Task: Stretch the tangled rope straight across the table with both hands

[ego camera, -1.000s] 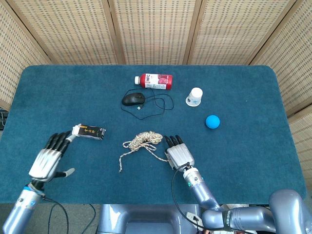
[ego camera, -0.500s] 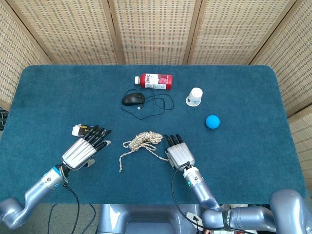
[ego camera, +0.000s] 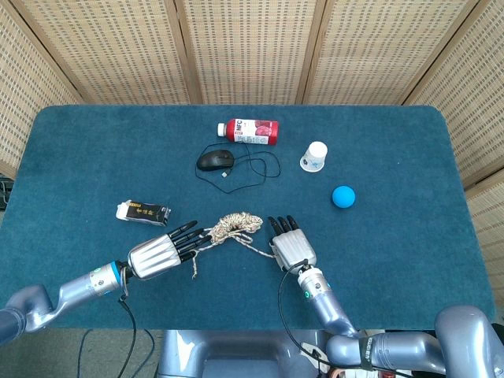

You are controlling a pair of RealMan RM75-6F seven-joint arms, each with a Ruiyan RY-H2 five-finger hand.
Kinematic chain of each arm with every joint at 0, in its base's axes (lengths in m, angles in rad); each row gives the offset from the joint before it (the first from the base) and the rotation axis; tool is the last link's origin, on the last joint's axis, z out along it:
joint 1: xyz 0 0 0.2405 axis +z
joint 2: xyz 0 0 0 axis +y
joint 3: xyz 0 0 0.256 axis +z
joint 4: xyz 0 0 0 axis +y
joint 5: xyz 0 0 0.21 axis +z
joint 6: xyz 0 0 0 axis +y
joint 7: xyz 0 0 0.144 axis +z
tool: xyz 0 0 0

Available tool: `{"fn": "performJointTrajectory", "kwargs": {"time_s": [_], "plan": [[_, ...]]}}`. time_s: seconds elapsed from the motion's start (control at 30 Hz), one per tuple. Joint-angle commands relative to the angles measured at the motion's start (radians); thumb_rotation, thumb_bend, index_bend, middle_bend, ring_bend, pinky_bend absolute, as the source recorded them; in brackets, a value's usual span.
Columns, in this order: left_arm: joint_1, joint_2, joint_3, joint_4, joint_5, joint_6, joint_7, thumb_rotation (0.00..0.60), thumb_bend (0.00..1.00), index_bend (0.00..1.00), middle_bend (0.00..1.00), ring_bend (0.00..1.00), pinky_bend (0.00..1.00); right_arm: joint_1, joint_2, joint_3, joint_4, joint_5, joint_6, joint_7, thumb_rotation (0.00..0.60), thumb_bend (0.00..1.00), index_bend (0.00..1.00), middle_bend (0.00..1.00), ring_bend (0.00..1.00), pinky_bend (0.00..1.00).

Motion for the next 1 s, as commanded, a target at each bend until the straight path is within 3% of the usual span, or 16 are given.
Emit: {"fn": "performJointTrajectory", "kwargs": {"time_s": [0.03,0.23,0.57,1.0], "plan": [[-0.032,-0.046,0.023,0.052,0.018,-0.008,-0.019,0.600,0.22,0.38,0.00,0.00,0.00,0.000,0.001,0.001,0.003,0.002,-0.001,-0.001,0.600,0.53,0.72,0.00,0.00,0.00],[-0.069,-0.115,0.038,0.089,0.008,-0.034,-0.038,0.600,0.24,0.45,0.00,0.00,0.00,0.001,0.009,0.002,0.003,0.009,-0.006,-0.003,0.600,0.53,0.72,0.00,0.00,0.00],[-0.096,-0.178,0.066,0.101,-0.022,-0.080,-0.024,0.600,0.32,0.47,0.00,0.00,0.00,0.000,0.010,0.004,0.014,0.018,-0.016,0.005,0.600,0.54,0.72,0.00,0.00,0.00],[-0.108,-0.174,0.103,0.102,-0.049,-0.076,-0.011,0.600,0.37,0.48,0.00,0.00,0.00,-0.004,0.013,0.002,0.022,0.014,-0.018,0.016,0.600,0.55,0.72,0.00,0.00,0.00]]}}
